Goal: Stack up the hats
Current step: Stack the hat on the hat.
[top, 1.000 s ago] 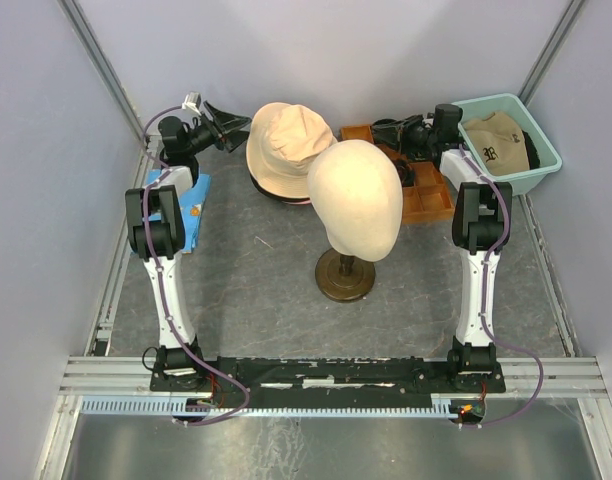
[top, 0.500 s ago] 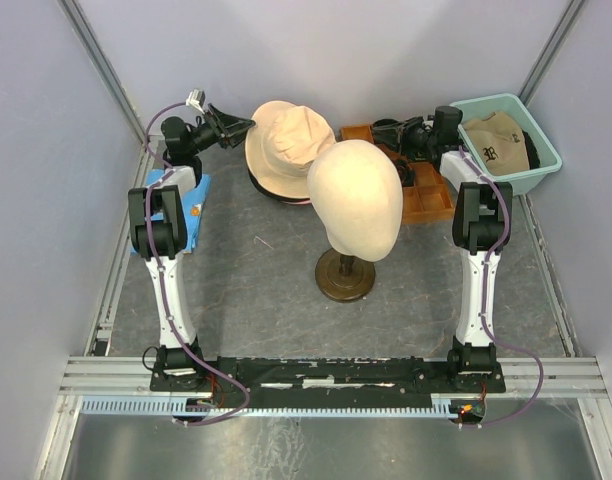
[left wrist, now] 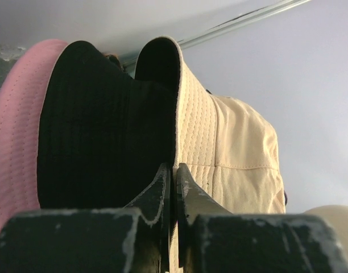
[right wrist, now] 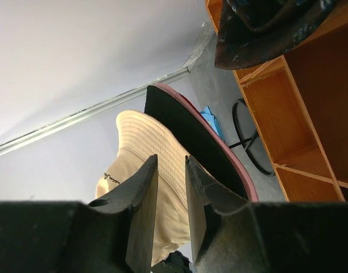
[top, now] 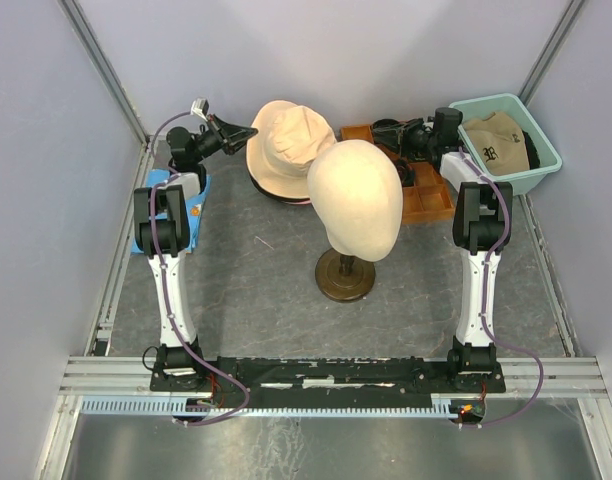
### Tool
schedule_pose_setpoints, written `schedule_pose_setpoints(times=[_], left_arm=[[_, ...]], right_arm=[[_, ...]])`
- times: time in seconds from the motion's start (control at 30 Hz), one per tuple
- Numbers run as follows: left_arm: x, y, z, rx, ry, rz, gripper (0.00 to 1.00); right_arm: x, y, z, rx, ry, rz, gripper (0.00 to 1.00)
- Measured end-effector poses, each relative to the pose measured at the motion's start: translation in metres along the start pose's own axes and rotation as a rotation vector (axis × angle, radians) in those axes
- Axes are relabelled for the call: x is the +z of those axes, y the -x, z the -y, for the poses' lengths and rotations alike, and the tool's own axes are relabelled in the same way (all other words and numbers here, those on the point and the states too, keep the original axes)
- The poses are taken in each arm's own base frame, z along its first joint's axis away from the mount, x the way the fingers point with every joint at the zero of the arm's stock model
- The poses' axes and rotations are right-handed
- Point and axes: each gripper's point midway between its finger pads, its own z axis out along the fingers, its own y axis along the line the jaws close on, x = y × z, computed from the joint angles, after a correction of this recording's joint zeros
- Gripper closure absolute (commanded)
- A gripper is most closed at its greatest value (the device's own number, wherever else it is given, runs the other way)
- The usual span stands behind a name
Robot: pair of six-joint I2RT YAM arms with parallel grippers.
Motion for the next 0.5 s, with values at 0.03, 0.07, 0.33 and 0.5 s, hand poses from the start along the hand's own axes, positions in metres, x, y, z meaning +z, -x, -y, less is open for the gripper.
schedule_pose_setpoints(times=[0.03,0.07,0.33,0.5], left_arm=[[-0.001,-0.001,-0.003,-0.005,0.003,0.010,0.97],[-0.002,-0.002,-0.006,-0.010,0.005,0.015,0.97],[-0.019,-0.021,-0.052,-0.137,0.100,0.084,0.97],[-0.026,-0.030,-0.063,-0.155,0.117,0.103,0.97]], right_arm=[[0.000,0.000,0.000,0.000,0.000,0.000,0.67],[0.000,0.000,0.000,0.000,0.001,0.000,0.67],[0.000,0.000,0.000,-0.001,0.001,-0.001,0.67],[0.000,-0.001,-0.001,0.000,0.002,-0.004,0.67]])
